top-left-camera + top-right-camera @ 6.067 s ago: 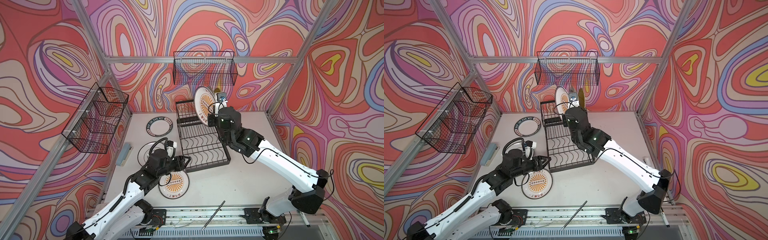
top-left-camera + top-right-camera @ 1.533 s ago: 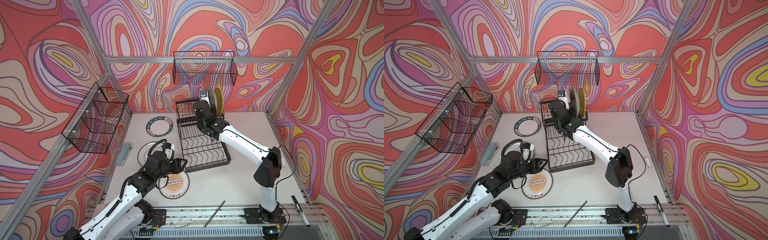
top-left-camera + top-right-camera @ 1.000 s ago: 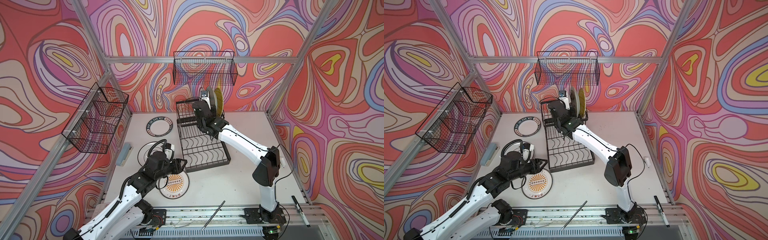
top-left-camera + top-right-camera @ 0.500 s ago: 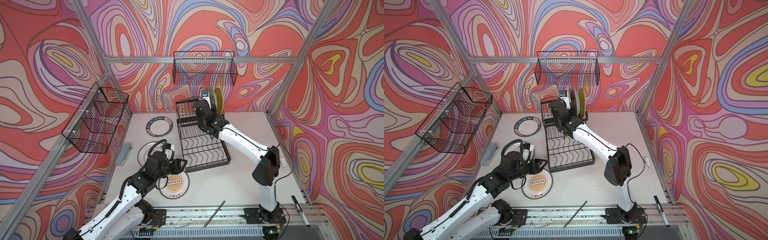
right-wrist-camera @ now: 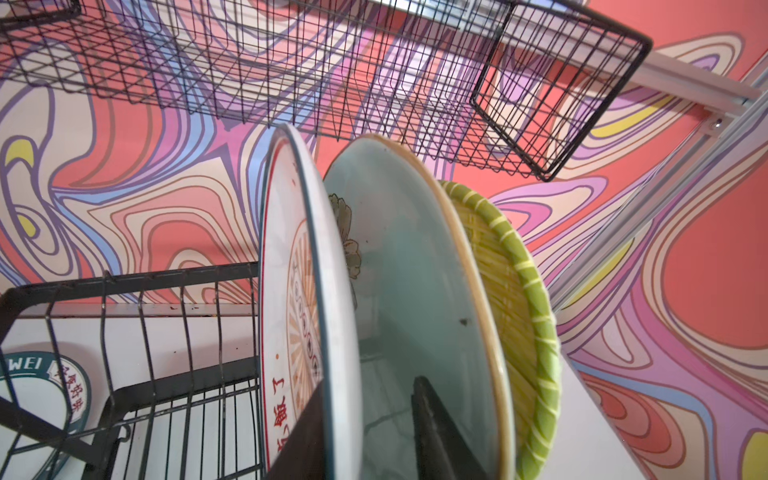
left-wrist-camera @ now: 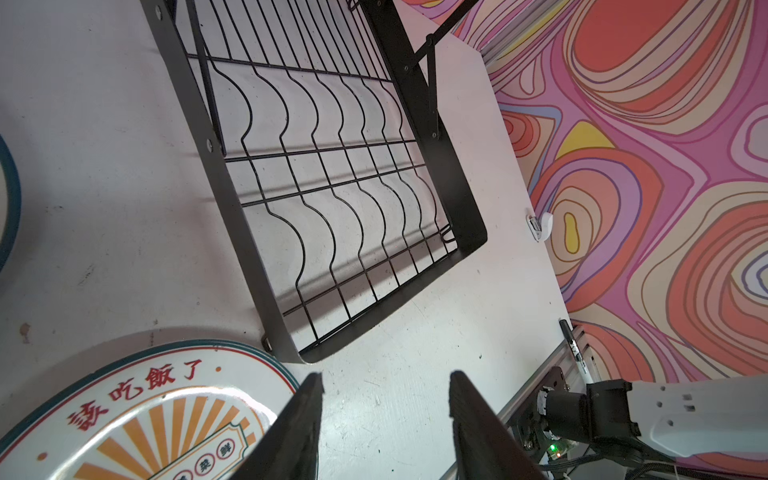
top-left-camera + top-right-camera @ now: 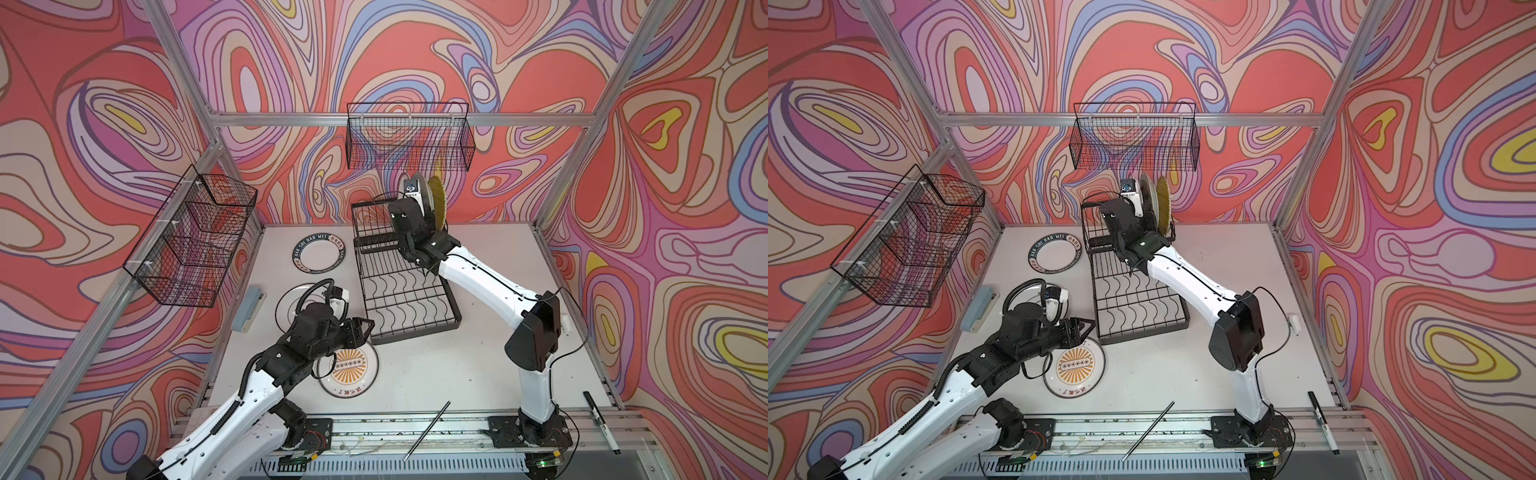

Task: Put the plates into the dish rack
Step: 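Open the right gripper and draw it back from the racked plate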

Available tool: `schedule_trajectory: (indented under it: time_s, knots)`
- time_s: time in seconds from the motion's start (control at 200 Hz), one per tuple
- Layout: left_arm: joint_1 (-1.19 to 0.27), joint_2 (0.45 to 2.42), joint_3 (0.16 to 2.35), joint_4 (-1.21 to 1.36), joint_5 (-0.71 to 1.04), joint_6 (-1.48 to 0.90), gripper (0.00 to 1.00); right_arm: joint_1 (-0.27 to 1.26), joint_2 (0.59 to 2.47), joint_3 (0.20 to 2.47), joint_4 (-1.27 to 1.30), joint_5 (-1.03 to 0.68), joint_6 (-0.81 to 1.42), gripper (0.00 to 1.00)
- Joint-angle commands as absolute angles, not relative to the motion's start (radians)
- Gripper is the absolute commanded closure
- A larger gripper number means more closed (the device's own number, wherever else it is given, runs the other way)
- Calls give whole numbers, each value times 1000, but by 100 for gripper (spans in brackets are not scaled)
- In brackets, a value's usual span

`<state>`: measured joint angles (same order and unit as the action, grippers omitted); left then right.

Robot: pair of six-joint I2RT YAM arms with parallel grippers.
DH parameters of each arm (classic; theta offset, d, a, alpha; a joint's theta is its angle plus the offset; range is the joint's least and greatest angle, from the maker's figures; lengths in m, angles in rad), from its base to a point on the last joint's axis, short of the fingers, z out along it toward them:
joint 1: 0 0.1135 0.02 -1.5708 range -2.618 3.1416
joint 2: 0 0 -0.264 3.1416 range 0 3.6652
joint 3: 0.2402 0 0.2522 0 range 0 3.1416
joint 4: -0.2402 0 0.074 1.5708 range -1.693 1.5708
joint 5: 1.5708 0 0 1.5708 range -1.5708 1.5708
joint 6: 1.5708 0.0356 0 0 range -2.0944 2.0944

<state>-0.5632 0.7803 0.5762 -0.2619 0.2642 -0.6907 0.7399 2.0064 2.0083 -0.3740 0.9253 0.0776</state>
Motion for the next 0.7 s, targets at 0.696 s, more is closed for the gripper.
schedule_trajectory:
  time_s: [0.696]
  knots:
    - [-567,801,602,-238,278,-682,47,738,1799,1885,-314,851,75,44]
